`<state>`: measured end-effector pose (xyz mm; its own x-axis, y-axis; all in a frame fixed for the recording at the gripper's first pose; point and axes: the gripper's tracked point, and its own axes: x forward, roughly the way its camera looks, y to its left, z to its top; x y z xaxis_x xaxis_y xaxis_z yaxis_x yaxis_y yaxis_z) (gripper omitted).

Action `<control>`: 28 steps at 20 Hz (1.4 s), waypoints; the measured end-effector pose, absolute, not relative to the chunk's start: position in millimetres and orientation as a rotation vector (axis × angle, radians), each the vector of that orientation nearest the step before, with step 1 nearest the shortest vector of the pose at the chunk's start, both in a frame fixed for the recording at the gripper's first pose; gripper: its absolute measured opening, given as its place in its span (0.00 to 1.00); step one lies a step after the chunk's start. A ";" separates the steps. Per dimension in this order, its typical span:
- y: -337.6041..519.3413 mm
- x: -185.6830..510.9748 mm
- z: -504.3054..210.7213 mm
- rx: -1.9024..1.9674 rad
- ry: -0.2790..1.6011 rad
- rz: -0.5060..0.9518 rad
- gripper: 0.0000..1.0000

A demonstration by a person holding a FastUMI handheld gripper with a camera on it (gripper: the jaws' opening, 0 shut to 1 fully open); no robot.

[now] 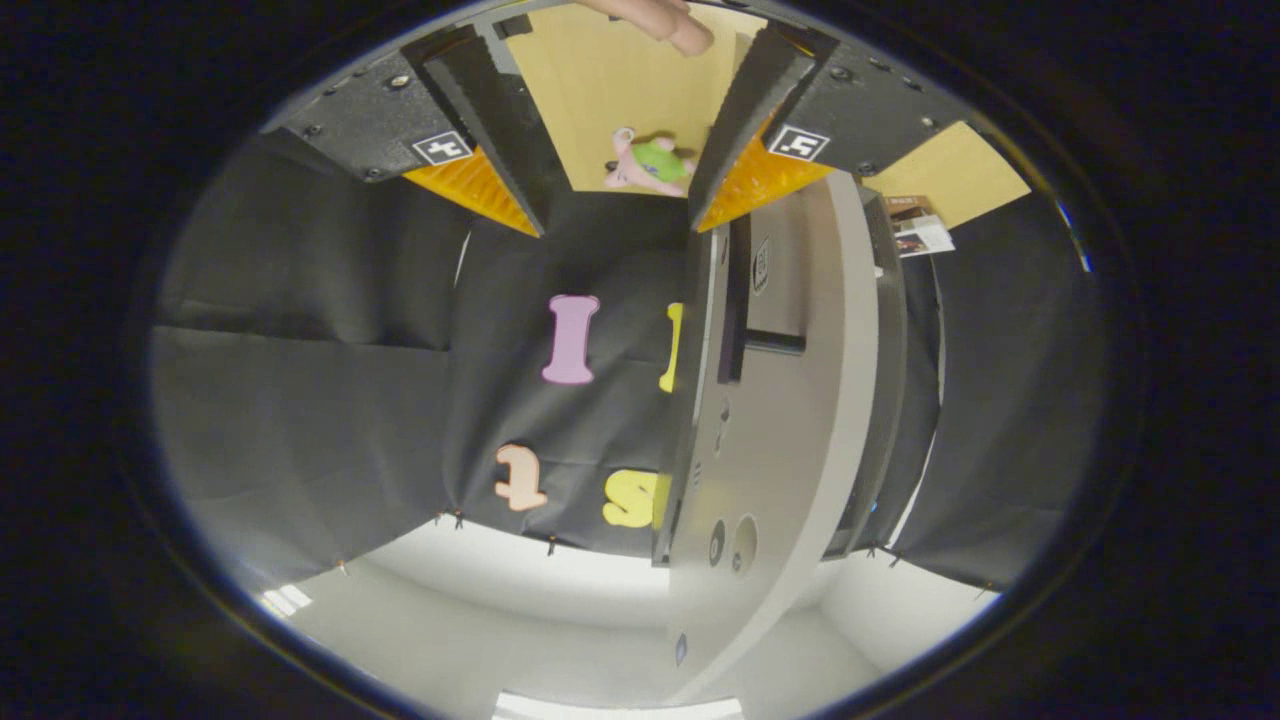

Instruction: Open the shoe cabinet door, grab the shoes and put them into the shoe cabinet, then close the shoe cabinet door.

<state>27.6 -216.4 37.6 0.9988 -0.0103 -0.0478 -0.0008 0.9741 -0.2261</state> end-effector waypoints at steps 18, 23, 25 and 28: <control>-92.6 25.2 21.6 -0.132 0.050 0.103 0.91; -55.1 34.5 17.7 -0.100 0.070 0.105 0.91; -30.4 38.9 15.8 -0.127 0.077 0.107 0.91; 18.9 40.6 9.0 -0.165 0.062 0.169 0.92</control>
